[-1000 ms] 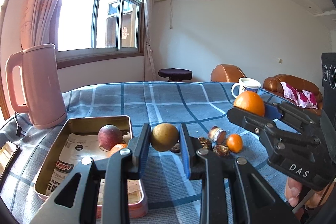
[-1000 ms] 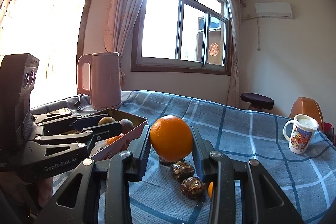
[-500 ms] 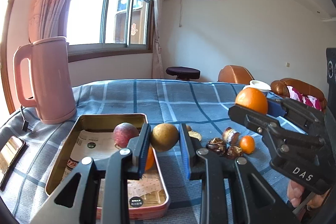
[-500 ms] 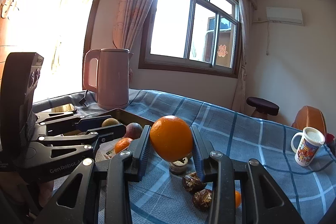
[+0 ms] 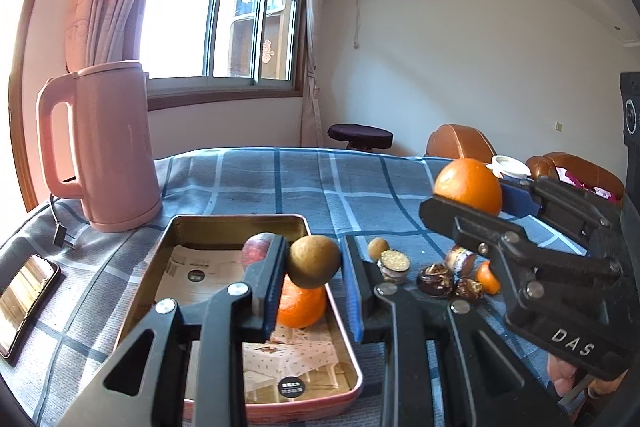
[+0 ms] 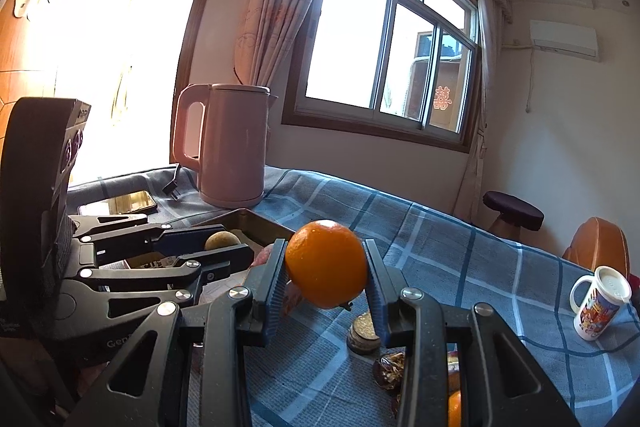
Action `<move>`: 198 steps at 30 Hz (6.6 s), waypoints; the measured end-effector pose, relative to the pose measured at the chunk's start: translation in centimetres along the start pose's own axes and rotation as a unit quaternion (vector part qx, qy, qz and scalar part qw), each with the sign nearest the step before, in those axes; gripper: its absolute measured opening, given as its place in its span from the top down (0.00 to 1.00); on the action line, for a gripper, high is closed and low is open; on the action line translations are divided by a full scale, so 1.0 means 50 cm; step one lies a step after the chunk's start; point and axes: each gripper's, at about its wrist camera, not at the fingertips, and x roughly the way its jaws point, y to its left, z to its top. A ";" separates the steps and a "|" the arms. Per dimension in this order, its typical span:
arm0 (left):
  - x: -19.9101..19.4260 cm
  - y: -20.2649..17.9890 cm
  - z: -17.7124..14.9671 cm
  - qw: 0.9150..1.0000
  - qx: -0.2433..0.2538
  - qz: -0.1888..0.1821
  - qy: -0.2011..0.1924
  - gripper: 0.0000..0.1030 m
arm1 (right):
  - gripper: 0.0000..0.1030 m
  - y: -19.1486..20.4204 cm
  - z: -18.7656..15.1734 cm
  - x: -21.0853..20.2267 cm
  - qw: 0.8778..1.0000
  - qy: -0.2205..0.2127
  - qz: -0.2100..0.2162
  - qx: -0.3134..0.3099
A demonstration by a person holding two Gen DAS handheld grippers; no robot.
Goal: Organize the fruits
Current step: 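Lower the brown fruit into the tin with the left tool while the right tool releases the orange there, then grasp a shiny brown round fruit with the left tool while the right tool grasps another orange, then carry the shiny brown fruit with the left tool while the right tool carries the orange to the tin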
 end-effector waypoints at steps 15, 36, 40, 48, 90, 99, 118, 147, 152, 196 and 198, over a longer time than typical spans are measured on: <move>0.023 0.057 0.001 0.999 -0.015 0.019 0.023 0.73 | 0.63 0.025 0.015 0.069 0.999 0.027 0.036 0.006; 0.063 0.120 0.003 0.996 -0.024 0.048 0.068 0.73 | 0.63 0.075 0.014 0.135 0.997 0.053 0.054 -0.004; 0.070 0.130 0.001 0.995 -0.031 0.047 0.080 0.73 | 0.63 0.084 0.013 0.145 0.997 0.058 0.057 -0.006; 0.080 0.142 0.001 0.994 -0.039 0.043 0.095 0.73 | 0.63 0.099 0.005 0.165 0.995 0.072 0.062 -0.011; 0.055 0.005 0.009 0.998 -0.012 0.019 0.061 0.27 | 0.35 -0.162 -0.100 0.012 0.985 0.130 -0.090 0.073; 0.094 -0.106 -0.004 0.995 0.036 -0.018 0.089 0.27 | 0.39 -0.267 -0.155 -0.011 0.968 0.173 -0.094 0.157; 0.126 -0.207 -0.026 0.983 0.085 -0.083 0.144 0.28 | 0.65 -0.285 -0.194 0.040 0.945 0.245 0.002 0.215; 0.250 -0.319 -0.049 0.951 0.094 -0.139 0.258 0.54 | 0.64 -0.316 -0.189 0.003 0.947 0.215 -0.074 0.228; 0.249 -0.323 -0.051 0.950 0.099 -0.144 0.259 0.58 | 0.64 -0.319 -0.191 0.003 0.946 0.216 -0.073 0.231; 0.153 -0.278 -0.008 0.984 0.066 -0.117 0.114 0.59 | 0.64 -0.291 -0.158 -0.057 0.970 0.131 -0.078 0.189; 0.148 -0.275 -0.007 0.985 0.064 -0.116 0.108 0.59 | 0.64 -0.290 -0.157 -0.059 0.971 0.128 -0.078 0.187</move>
